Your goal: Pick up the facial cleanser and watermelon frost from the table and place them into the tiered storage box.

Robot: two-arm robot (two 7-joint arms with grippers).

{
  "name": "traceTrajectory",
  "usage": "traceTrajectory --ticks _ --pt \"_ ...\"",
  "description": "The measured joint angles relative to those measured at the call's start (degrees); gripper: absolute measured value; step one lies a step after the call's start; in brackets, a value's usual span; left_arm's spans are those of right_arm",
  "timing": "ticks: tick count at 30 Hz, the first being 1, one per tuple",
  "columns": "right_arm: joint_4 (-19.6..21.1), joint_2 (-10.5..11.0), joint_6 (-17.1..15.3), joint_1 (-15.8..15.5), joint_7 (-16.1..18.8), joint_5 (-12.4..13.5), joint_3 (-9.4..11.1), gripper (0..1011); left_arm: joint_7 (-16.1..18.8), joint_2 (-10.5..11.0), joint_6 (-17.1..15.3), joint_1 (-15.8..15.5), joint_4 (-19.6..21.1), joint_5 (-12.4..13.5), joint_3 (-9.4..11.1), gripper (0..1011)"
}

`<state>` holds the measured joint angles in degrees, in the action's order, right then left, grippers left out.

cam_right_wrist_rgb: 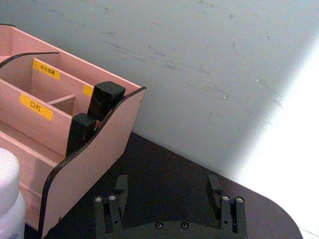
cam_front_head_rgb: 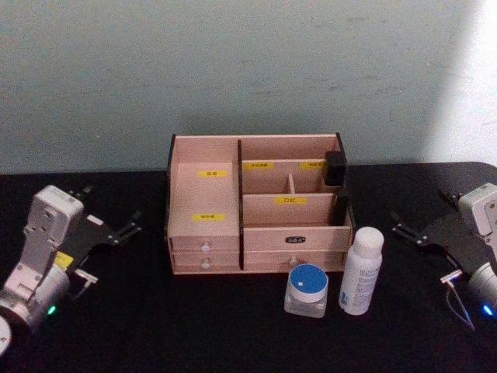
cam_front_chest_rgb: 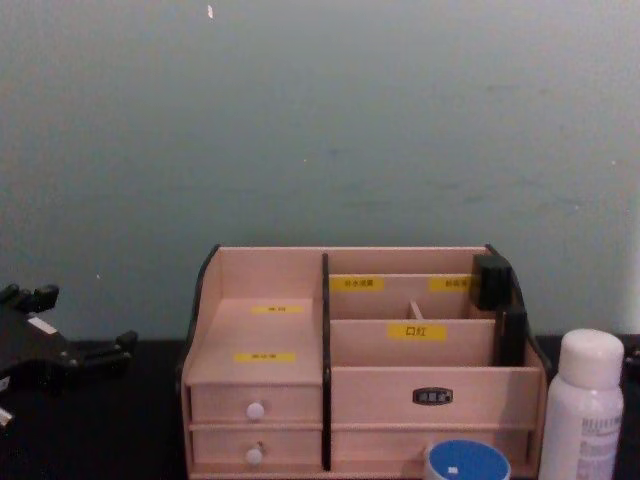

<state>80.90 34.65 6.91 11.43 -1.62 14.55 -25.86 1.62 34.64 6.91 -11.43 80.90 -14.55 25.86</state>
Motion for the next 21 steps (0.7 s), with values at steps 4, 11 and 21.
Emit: traceTrajectory --ticks 4,11,21 --pt "0.0 0.0 0.0 0.0 0.0 0.0 0.0 1003 0.0 0.0 0.0 0.0 0.0 0.0 0.0 1001" --pt "0.0 0.0 0.0 0.0 0.0 0.0 0.0 1003 0.0 0.0 0.0 0.0 0.0 0.0 0.0 1001" --pt "0.0 0.0 0.0 0.0 0.0 0.0 0.0 1003 0.0 0.0 0.0 0.0 0.0 0.0 0.0 1001"
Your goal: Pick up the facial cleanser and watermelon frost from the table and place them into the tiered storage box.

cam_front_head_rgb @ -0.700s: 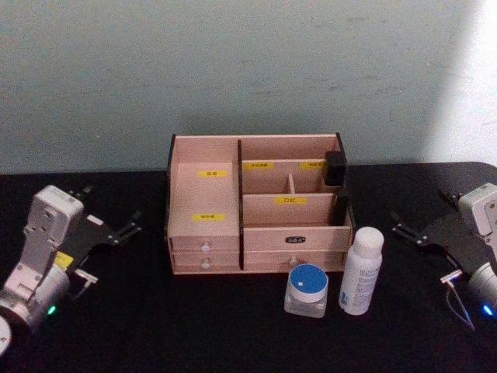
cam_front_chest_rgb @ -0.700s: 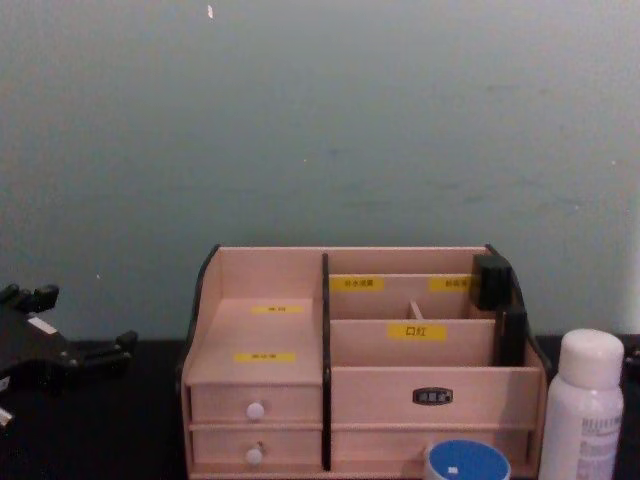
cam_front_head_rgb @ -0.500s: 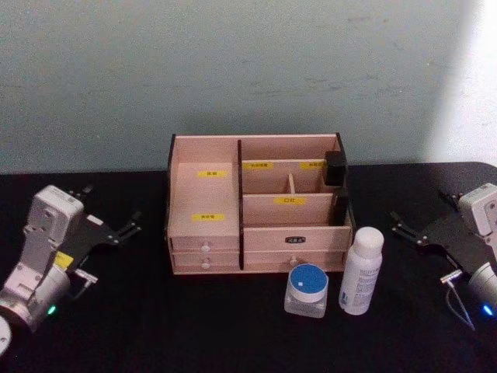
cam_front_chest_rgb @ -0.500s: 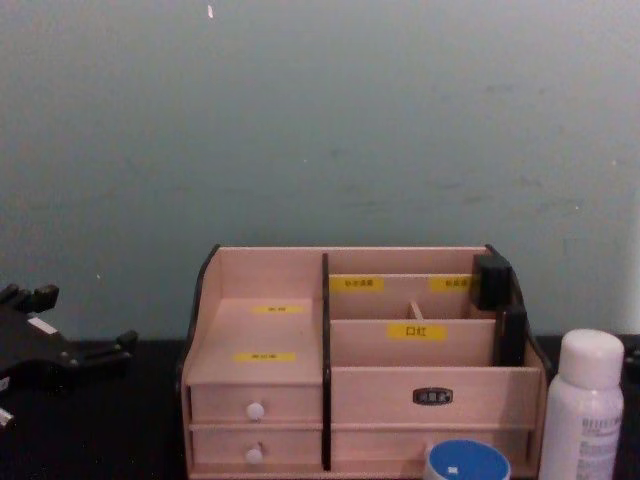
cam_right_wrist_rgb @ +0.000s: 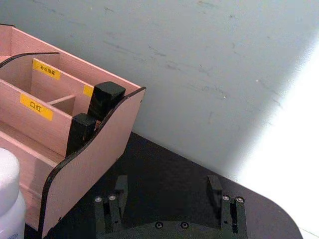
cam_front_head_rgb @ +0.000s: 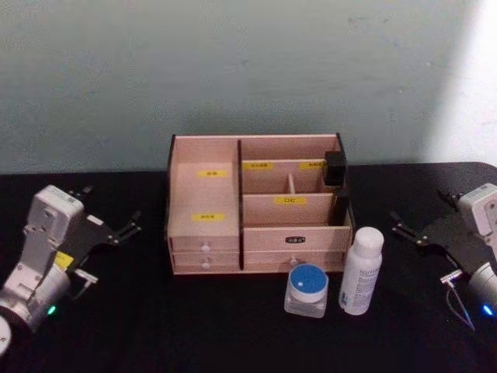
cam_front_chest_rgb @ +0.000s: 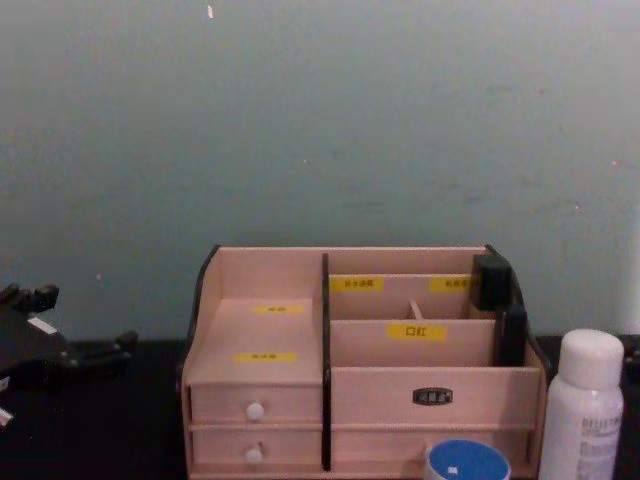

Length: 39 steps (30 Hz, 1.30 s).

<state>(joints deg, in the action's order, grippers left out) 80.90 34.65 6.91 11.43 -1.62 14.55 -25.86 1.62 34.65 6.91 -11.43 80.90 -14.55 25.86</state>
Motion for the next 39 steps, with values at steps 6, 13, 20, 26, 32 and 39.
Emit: traceTrajectory --ticks 6,13,20,26,32,39 --pt "0.0 0.0 0.0 0.0 0.0 0.0 0.0 1003 0.0 0.0 0.0 0.0 0.0 0.0 0.0 1001" --pt "0.0 0.0 0.0 0.0 0.0 0.0 0.0 1002 0.0 0.0 0.0 0.0 0.0 0.0 0.0 1001" --pt "0.0 0.0 0.0 0.0 0.0 0.0 0.0 1003 0.0 0.0 0.0 0.0 0.0 0.0 0.0 1001" --pt "0.0 0.0 0.0 0.0 0.0 0.0 0.0 1003 0.0 0.0 0.0 0.0 0.0 0.0 0.0 1001" --pt "0.0 0.0 0.0 0.0 0.0 0.0 0.0 1003 0.0 0.0 0.0 0.0 0.0 0.0 0.0 1001" --pt "0.0 0.0 0.0 -0.1 0.3 0.0 0.3 1003 0.0 0.0 0.0 0.0 0.0 0.0 0.0 1001"
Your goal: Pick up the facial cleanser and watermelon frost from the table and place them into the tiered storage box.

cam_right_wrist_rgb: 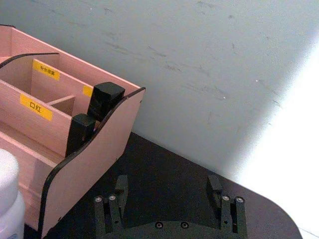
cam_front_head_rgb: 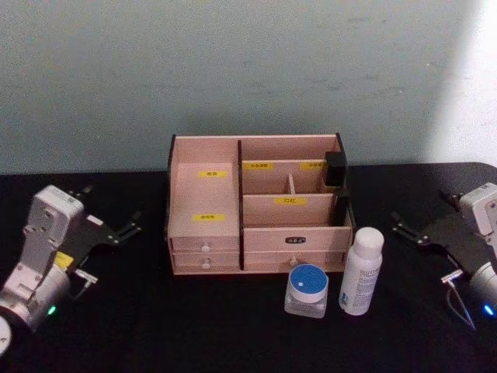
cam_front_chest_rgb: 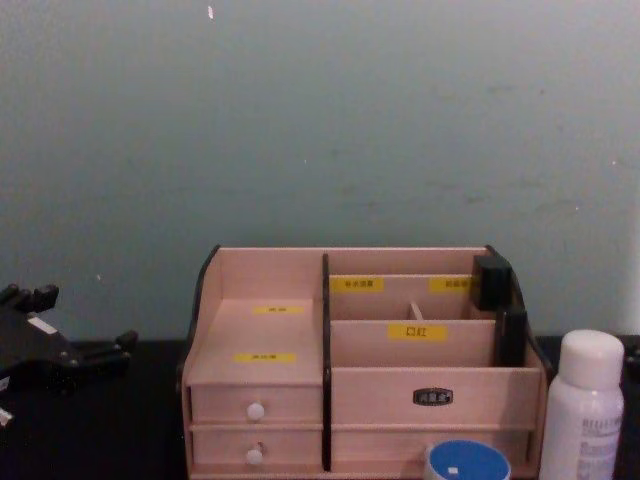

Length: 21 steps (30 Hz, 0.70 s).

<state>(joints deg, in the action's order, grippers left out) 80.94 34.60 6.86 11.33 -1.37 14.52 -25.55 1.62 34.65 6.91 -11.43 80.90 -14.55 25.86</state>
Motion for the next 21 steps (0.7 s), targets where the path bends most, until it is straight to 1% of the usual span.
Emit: traceTrajectory --ticks 4,7,11,12,16,17,21 --pt "1.0 0.3 -0.6 -0.8 0.9 0.0 0.7 1003 0.0 0.0 0.0 0.0 0.0 0.0 0.0 1001" --pt "2.6 1.0 -1.7 -1.9 2.0 0.4 1.4 1003 0.0 0.0 0.0 0.0 0.0 0.0 0.0 1001" --pt "5.7 2.6 -3.9 -4.0 3.9 1.8 2.7 1003 0.0 0.0 0.0 0.0 0.0 0.0 0.0 1001" --pt "5.7 2.6 -3.9 -4.0 3.9 1.8 2.7 1003 0.0 0.0 0.0 0.0 0.0 0.0 0.0 1001" --pt "9.1 4.5 -6.6 -6.4 6.1 3.7 4.2 1003 0.0 0.0 0.0 0.0 0.0 0.0 0.0 1001" --pt "10.2 5.2 -7.7 -7.3 6.9 4.5 4.7 1003 0.0 0.0 0.0 0.0 0.0 0.0 0.0 1001" --pt "12.3 6.5 -9.7 -8.9 8.4 5.8 5.7 1003 0.0 0.0 0.0 0.0 0.0 0.0 0.0 1001"
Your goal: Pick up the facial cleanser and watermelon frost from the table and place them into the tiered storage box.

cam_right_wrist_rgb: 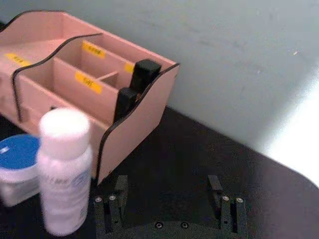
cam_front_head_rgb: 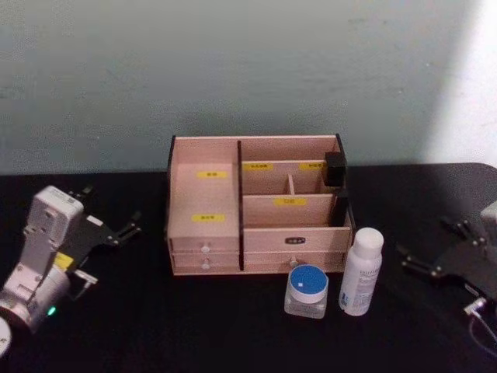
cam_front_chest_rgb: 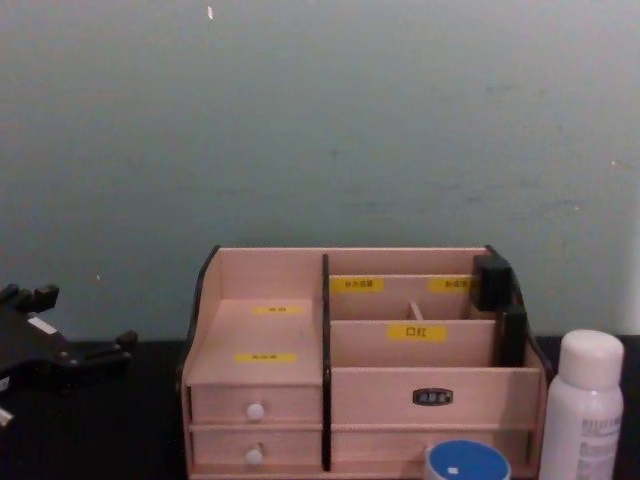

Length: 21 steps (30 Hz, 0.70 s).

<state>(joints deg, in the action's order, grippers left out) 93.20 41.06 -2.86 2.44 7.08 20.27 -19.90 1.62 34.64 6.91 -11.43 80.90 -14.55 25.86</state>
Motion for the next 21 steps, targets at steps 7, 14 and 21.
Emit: traceTrajectory --ticks 7,14,21 --pt "4.0 3.1 -4.7 -3.3 3.7 2.2 1.8 1003 0.0 0.0 0.0 0.0 0.0 0.0 0.0 1002" --pt "6.2 5.2 -8.8 -4.7 8.3 4.4 2.9 1002 0.0 0.0 0.0 0.0 0.0 0.0 0.0 1001" --pt "7.4 5.5 -12.1 -4.8 12.3 6.7 3.7 1003 0.0 0.0 0.0 0.0 0.0 0.0 0.0 1002"
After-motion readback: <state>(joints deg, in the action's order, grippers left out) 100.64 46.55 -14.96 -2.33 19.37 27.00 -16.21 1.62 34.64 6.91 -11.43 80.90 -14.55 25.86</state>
